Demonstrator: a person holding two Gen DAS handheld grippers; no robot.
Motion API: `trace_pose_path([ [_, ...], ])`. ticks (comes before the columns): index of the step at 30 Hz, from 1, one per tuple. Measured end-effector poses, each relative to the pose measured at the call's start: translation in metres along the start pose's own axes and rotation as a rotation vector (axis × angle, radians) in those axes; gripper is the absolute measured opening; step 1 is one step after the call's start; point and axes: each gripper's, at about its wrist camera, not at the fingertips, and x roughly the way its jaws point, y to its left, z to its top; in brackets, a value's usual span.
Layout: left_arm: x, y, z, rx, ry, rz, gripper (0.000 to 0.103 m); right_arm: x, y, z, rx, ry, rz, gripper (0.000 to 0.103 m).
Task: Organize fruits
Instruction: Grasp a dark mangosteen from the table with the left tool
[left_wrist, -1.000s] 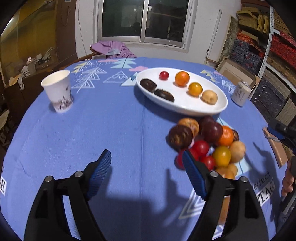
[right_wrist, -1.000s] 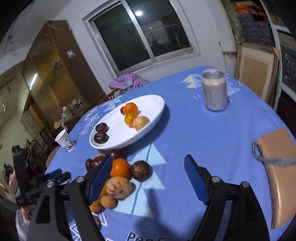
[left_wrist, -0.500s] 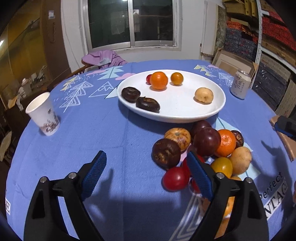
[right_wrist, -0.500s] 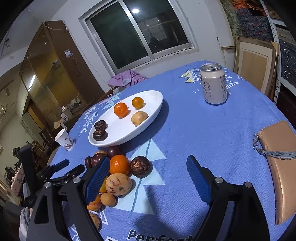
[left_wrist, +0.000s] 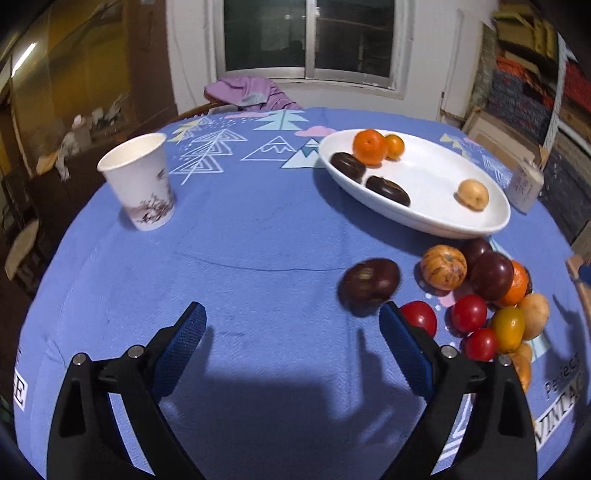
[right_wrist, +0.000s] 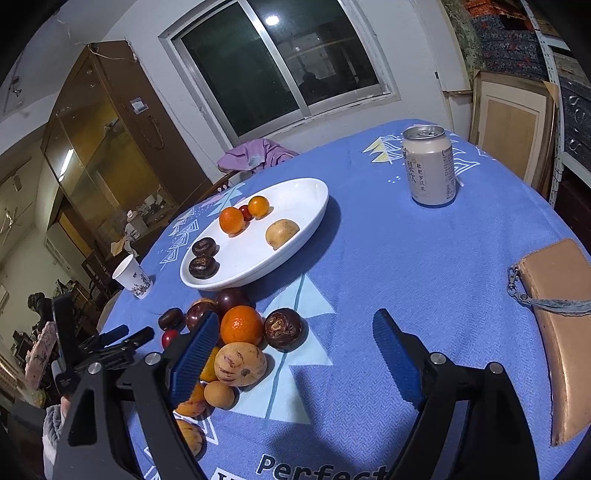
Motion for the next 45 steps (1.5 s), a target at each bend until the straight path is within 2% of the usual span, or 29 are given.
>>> trace_pose_path([
  [5, 0.003, 0.018, 0.006, -0.102, 0.022, -0.075, 0.093, 0.003, -0.003, 0.0, 0.012, 0.009, -0.006, 0.086],
  [10, 0.018, -0.003, 0.018, -0.11, 0.078, -0.127, 0.093, 0.004, -0.003, 0.0, 0.012, 0.006, -0.013, 0.086],
  [15, 0.023, -0.031, 0.021, -0.01, 0.09, -0.042, 0.093, 0.006, -0.005, 0.0, 0.021, 0.02, -0.016, 0.087],
  [18, 0.027, -0.039, 0.019, 0.018, 0.109, -0.025, 0.093, 0.007, -0.005, 0.0, 0.024, 0.022, -0.018, 0.087],
  [28, 0.043, -0.047, 0.026, 0.006, 0.147, 0.025, 0.094, 0.011, -0.008, -0.001, 0.037, 0.035, -0.023, 0.089],
  [34, 0.04, -0.025, 0.022, -0.008, 0.164, 0.066, 0.094, 0.011, -0.012, 0.0, 0.059, 0.04, -0.015, 0.089],
  [37, 0.037, -0.006, 0.019, -0.081, 0.186, 0.026, 0.093, 0.011, -0.012, 0.0, 0.066, 0.038, -0.009, 0.089],
  [39, 0.035, -0.009, 0.02, -0.072, 0.176, 0.015, 0.093, 0.01, -0.011, 0.0, 0.058, 0.037, -0.01, 0.089],
  [40, 0.034, -0.014, 0.02, -0.06, 0.166, 0.015, 0.092, 0.01, -0.01, -0.001, 0.055, 0.037, -0.01, 0.089],
  [42, 0.036, -0.024, 0.019, -0.032, 0.172, -0.002, 0.08, 0.011, -0.01, -0.001, 0.053, 0.04, -0.012, 0.089],
  [43, 0.038, -0.029, 0.018, -0.014, 0.183, -0.013, 0.067, 0.011, -0.01, -0.001, 0.055, 0.042, -0.013, 0.089],
  [44, 0.04, -0.033, 0.016, -0.001, 0.195, -0.021, 0.059, 0.011, -0.011, -0.001, 0.058, 0.043, -0.013, 0.089],
  [45, 0.041, -0.036, 0.015, 0.008, 0.192, -0.005, 0.058, 0.011, -0.011, 0.0, 0.061, 0.043, -0.011, 0.089],
])
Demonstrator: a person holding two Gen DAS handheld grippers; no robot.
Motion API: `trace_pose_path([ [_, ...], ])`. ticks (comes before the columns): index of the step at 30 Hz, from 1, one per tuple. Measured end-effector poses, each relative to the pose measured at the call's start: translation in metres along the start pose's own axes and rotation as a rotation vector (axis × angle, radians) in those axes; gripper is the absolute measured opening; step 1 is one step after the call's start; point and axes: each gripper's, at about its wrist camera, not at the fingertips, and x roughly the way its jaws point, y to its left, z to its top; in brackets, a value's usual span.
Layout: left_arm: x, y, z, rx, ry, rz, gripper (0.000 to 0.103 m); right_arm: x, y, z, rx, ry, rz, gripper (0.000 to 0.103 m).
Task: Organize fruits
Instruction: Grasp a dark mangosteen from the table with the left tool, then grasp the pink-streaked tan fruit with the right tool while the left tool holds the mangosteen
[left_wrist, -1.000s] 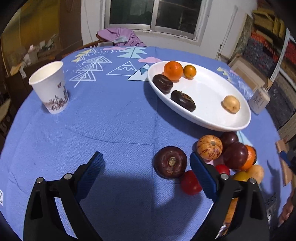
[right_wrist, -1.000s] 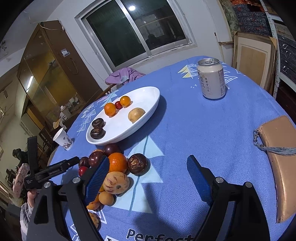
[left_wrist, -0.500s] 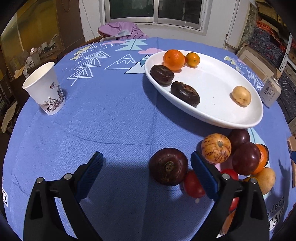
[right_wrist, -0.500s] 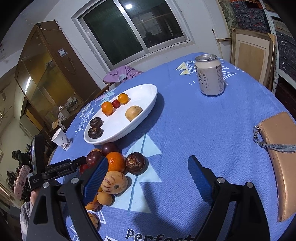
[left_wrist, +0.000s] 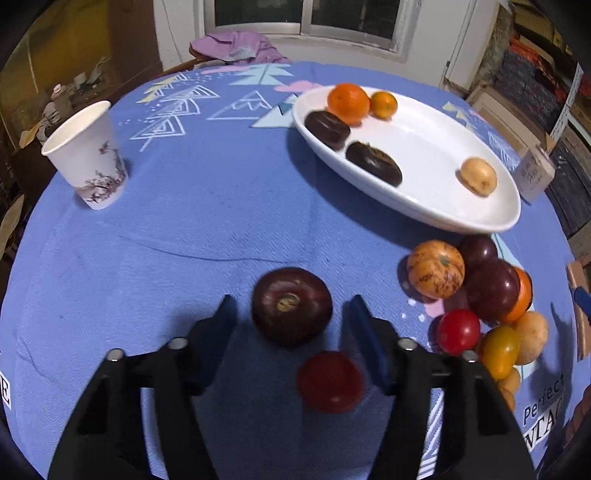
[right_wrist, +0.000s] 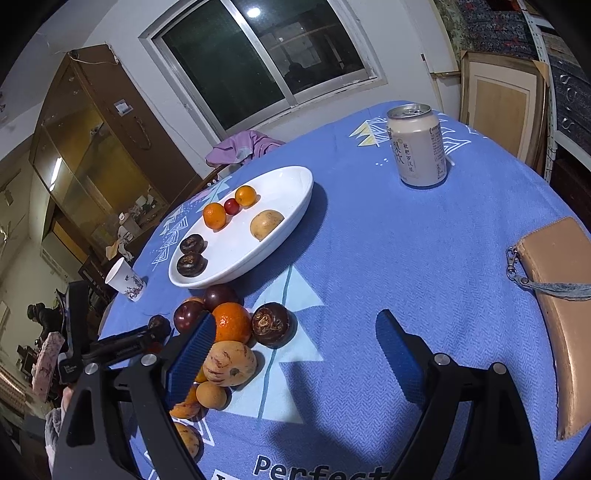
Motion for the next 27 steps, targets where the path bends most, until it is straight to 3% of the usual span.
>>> trace_pose_path([
  [6, -0.002, 0.001, 0.002, -0.015, -0.017, -0.017, 0.054, 0.002, 0.002, -0.001, -0.01, 0.007, 0.003, 0.089],
  [10, 0.0, 0.0, 0.0, -0.004, -0.036, 0.008, 0.043, 0.004, 0.004, -0.003, -0.027, 0.018, 0.0, 0.089],
  [13, -0.005, 0.01, -0.003, -0.035, -0.05, -0.002, 0.042, 0.006, 0.005, -0.003, -0.041, 0.026, 0.003, 0.089],
  [17, -0.013, 0.024, -0.013, -0.039, -0.085, 0.053, 0.042, 0.01, 0.007, -0.004, -0.064, 0.042, -0.008, 0.089],
  [23, -0.015, 0.043, -0.023, -0.083, -0.082, 0.033, 0.042, 0.019, 0.026, -0.013, -0.165, 0.061, 0.002, 0.087],
  [27, -0.015, 0.038, -0.024, -0.07, -0.104, 0.049, 0.042, 0.031, 0.029, -0.021, -0.134, 0.143, 0.088, 0.082],
])
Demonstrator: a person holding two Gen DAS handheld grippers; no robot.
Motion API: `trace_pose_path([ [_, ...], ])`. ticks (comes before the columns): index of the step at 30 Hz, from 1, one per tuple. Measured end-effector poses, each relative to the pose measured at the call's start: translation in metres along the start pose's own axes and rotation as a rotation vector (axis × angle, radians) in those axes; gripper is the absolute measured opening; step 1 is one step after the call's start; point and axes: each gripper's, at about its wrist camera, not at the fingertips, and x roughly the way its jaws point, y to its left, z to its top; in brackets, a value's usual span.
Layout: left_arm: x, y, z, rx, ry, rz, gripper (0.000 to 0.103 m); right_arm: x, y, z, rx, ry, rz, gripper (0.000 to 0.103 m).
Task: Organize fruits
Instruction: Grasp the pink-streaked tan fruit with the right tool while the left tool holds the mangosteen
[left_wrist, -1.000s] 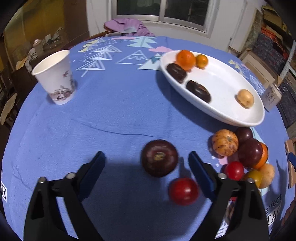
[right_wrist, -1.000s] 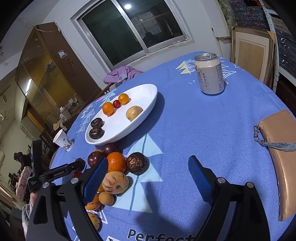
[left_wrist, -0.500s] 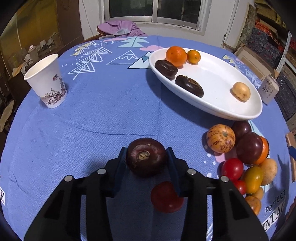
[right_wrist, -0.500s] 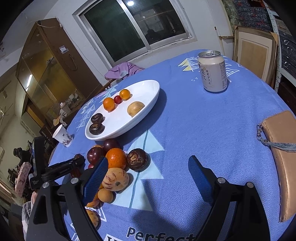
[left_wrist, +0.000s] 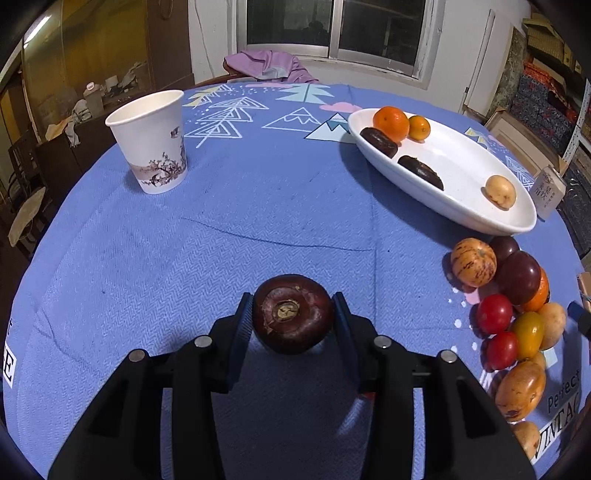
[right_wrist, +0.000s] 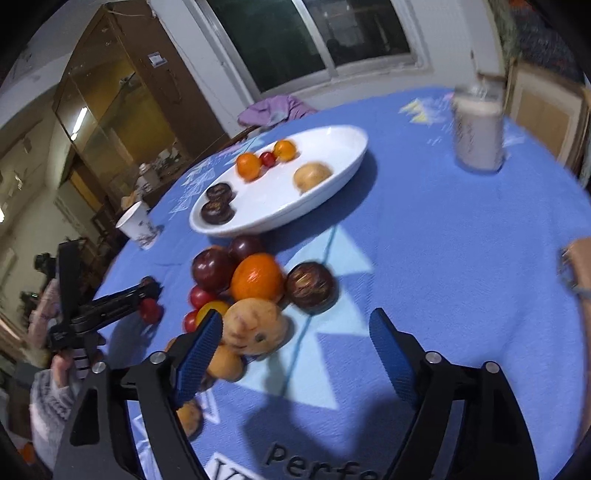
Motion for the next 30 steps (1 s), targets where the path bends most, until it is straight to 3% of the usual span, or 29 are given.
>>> trace_pose_path([
  [4, 0.0, 0.001, 0.0, -0.01, 0.0, -0.009, 0.042, 0.019, 0.002, -0.005, 0.064, 0.072, 0.079, 0.077],
  [9, 0.001, 0.0, 0.001, -0.004, -0.001, -0.012, 0.042, 0.027, 0.006, -0.004, 0.102, 0.074, 0.097, 0.076],
  [11, 0.0, -0.002, 0.0, 0.004, -0.005, -0.01, 0.043, 0.029, 0.007, -0.004, 0.111, 0.078, 0.109, 0.067],
  [15, 0.0, -0.003, 0.0, 0.01, -0.01, -0.008, 0.043, 0.033, 0.01, -0.004, 0.098, 0.078, 0.104, 0.06],
  [17, 0.0, -0.003, 0.0, 0.007, -0.009, -0.009, 0.043, 0.034, 0.011, -0.004, 0.088, 0.08, 0.101, 0.049],
  [19, 0.0, -0.003, 0.0, 0.004, -0.008, -0.013, 0.043, 0.035, 0.012, -0.005, 0.081, 0.081, 0.106, 0.046],
  [26, -0.002, -0.003, -0.001, 0.007, -0.005, -0.059, 0.042, 0.03, 0.011, -0.005, 0.08, 0.074, 0.113, 0.045],
  [30, -0.007, -0.005, 0.0, 0.013, -0.02, -0.078, 0.042, 0.01, 0.011, -0.001, 0.054, 0.001, 0.086, 0.045],
])
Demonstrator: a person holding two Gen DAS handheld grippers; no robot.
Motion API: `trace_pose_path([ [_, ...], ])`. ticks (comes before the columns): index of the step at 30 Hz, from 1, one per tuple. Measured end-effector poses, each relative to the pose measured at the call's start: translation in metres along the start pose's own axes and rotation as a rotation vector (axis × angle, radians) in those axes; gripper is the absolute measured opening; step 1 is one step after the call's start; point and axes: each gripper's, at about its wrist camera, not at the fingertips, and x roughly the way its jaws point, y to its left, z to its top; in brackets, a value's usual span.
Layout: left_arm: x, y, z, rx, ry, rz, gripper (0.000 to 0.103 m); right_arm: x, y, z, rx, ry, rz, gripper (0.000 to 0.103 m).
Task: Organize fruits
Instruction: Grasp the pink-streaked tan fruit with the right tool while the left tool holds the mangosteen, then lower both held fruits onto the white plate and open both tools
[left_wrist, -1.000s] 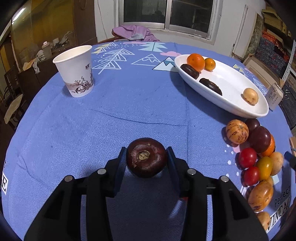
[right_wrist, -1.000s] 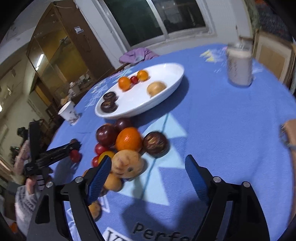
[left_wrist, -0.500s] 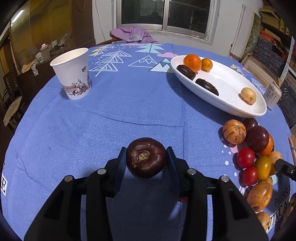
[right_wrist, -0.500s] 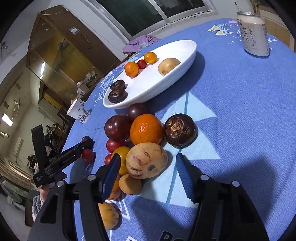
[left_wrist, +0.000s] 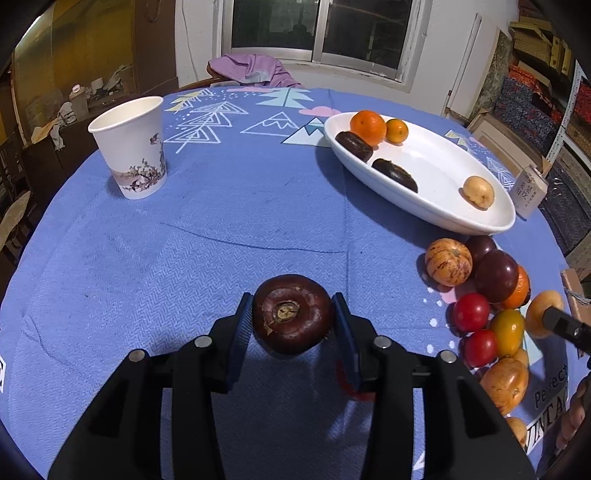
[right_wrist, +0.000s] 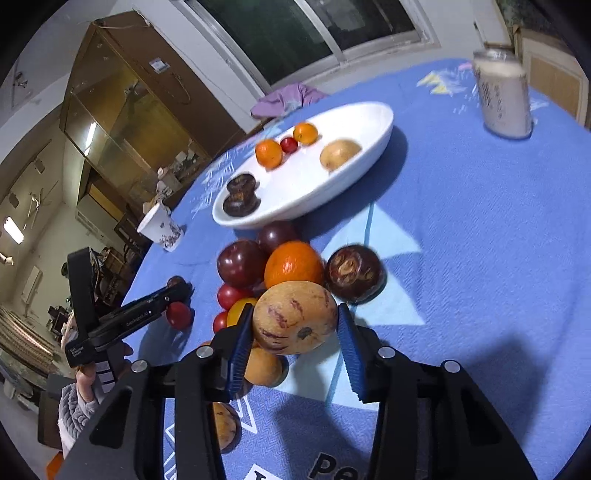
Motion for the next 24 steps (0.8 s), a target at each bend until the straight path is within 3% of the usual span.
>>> trace_pose_path([
  [8, -0.027, -0.01, 0.017, 0.0, -0.06, -0.035, 0.042, -0.032, -0.008, 0.018, 0.012, -0.106, -0.018, 0.045],
  [11, -0.027, -0.016, 0.01, 0.051, -0.017, -0.014, 0.042, -0.039, -0.015, 0.021, 0.038, -0.128, 0.008, 0.045],
  [14, -0.019, -0.014, -0.002, 0.043, 0.034, -0.027, 0.042, -0.035, -0.021, 0.021, 0.064, -0.103, 0.023, 0.045],
  [16, -0.021, -0.01, -0.001, 0.026, 0.025, -0.033, 0.042, -0.035, -0.02, 0.021, 0.064, -0.1, 0.029, 0.045],
  [21, -0.031, -0.017, 0.034, 0.02, -0.038, -0.029, 0.042, -0.032, -0.008, 0.038, 0.026, -0.102, -0.009, 0.045],
  [24, -0.031, -0.037, 0.064, 0.039, -0.058, -0.054, 0.042, -0.028, 0.01, 0.069, -0.019, -0.117, -0.023, 0.045],
])
